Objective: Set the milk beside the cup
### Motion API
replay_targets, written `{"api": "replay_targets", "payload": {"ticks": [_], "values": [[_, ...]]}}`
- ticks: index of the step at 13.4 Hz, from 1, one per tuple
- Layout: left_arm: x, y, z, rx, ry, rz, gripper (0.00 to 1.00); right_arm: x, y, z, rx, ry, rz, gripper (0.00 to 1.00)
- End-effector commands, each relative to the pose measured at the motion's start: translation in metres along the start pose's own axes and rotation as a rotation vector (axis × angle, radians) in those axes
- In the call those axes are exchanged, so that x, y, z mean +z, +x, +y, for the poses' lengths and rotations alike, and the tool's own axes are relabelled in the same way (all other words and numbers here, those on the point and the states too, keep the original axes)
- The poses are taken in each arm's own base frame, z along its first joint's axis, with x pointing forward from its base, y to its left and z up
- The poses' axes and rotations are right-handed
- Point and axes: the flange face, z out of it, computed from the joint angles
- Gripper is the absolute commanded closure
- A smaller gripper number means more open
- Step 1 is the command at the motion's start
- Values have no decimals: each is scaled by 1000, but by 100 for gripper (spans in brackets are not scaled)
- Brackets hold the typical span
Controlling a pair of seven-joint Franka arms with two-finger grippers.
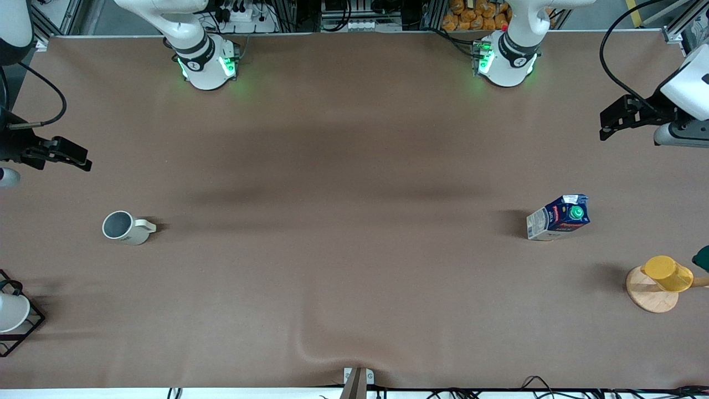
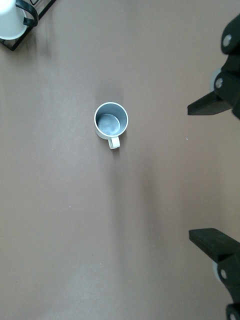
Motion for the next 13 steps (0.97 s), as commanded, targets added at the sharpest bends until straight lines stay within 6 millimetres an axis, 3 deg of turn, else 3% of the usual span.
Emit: {"api": "replay_targets", "payload": {"ticks": [1, 10, 13], "values": [[-4, -8, 1, -15, -8, 1, 0, 1, -1, 3, 3, -10, -6, 0], [-4, -8, 12, 5, -11, -12, 0, 4, 6, -1, -3, -11, 17, 0], [6, -1, 13, 6, -17, -28, 0, 19, 18, 8, 10, -12, 21, 0]]}}
